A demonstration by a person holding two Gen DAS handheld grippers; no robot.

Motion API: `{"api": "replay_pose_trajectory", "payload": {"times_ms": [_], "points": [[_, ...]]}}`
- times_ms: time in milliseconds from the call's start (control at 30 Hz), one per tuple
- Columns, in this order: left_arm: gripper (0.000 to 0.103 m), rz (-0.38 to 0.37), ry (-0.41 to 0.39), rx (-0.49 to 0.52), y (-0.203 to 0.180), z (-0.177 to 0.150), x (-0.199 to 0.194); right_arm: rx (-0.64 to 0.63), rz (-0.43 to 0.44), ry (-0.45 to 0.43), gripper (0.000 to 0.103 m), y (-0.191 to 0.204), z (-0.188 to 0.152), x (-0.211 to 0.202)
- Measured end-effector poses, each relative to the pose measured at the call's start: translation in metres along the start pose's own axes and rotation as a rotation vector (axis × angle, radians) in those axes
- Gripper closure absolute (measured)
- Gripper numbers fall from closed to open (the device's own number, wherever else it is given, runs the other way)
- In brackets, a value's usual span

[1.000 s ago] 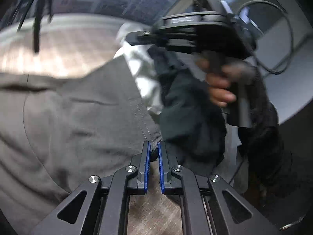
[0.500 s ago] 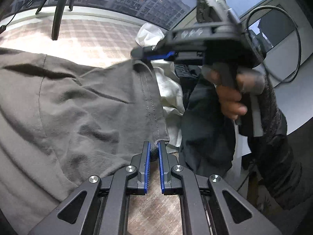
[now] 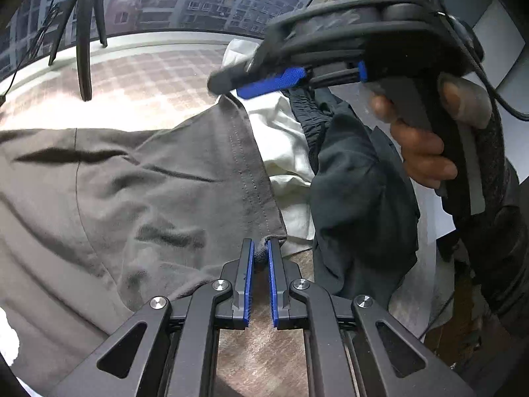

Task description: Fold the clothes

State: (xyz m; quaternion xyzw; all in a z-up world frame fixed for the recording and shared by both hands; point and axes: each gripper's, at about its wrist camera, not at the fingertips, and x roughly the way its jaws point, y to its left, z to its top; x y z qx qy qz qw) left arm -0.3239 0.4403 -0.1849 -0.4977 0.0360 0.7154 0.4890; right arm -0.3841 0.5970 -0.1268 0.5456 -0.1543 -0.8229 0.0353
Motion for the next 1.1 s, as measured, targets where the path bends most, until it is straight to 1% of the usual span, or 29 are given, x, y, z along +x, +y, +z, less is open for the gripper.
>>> {"api": "replay_pose_trajectory", "payload": {"times_ms": [33,67,100,133,200,300,400,467,500,567,633,767,833,900,933,967,1000,1067,1100], "points": [[0.096,0.003,0.004,0.004,-0.001,0.001,0.0,-0.004,-0.01,0.007,0.068,-0.001,0.0,0.004],[0.096,0.009,0.008,0.01,-0.003,0.002,0.001,-0.008,-0.02,0.014,0.071,-0.002,0.001,0.008],[0.096,0.01,0.008,0.014,-0.004,0.002,0.001,-0.012,-0.031,0.022,0.079,-0.003,0.001,0.011],[0.096,0.003,0.009,0.011,-0.005,0.002,0.001,-0.016,-0.041,0.029,0.099,-0.004,0.001,0.015],[0.096,-0.013,0.012,0.005,-0.007,0.003,0.002,-0.023,-0.058,0.038,0.1,-0.006,0.002,0.022],[0.096,-0.062,-0.011,-0.035,-0.006,0.003,0.002,-0.004,-0.019,-0.041,0.1,-0.007,0.009,0.002],[0.096,-0.126,-0.082,-0.126,-0.001,0.004,-0.009,0.049,0.027,-0.117,0.1,-0.006,0.02,-0.017],[0.096,-0.177,-0.135,-0.227,0.013,-0.004,-0.021,0.076,0.065,-0.145,0.1,0.003,0.028,-0.023],[0.096,-0.182,-0.163,-0.281,0.022,-0.01,-0.029,0.063,0.074,-0.15,0.1,0.014,0.033,-0.023],[0.096,-0.173,-0.196,-0.342,0.036,-0.02,-0.042,0.023,0.086,-0.152,0.1,0.04,0.041,-0.019],[0.096,-0.143,-0.231,-0.405,0.05,-0.031,-0.057,-0.025,0.095,-0.148,0.1,0.068,0.048,-0.011],[0.095,-0.12,-0.299,-0.538,0.08,-0.059,-0.084,-0.123,0.103,-0.114,0.1,0.125,0.059,0.014],[0.095,-0.085,-0.322,-0.588,0.092,-0.073,-0.095,-0.18,0.118,-0.086,0.1,0.152,0.06,0.033],[0.095,-0.081,-0.334,-0.639,0.105,-0.086,-0.103,-0.237,0.134,-0.059,0.099,0.179,0.061,0.052],[0.095,-0.061,-0.335,-0.656,0.111,-0.091,-0.107,-0.264,0.138,-0.048,0.098,0.19,0.06,0.06],[0.096,-0.024,-0.33,-0.67,0.117,-0.095,-0.11,-0.284,0.124,-0.053,0.092,0.195,0.057,0.058],[0.096,-0.001,-0.325,-0.68,0.125,-0.101,-0.109,-0.304,0.111,-0.058,0.089,0.2,0.053,0.057],[0.096,0.0,-0.321,-0.7,0.137,-0.107,-0.112,-0.341,0.088,-0.071,0.072,0.207,0.045,0.053],[0.096,-0.001,-0.319,-0.709,0.143,-0.111,-0.113,-0.334,0.1,-0.09,0.069,0.198,0.035,0.043]]}}
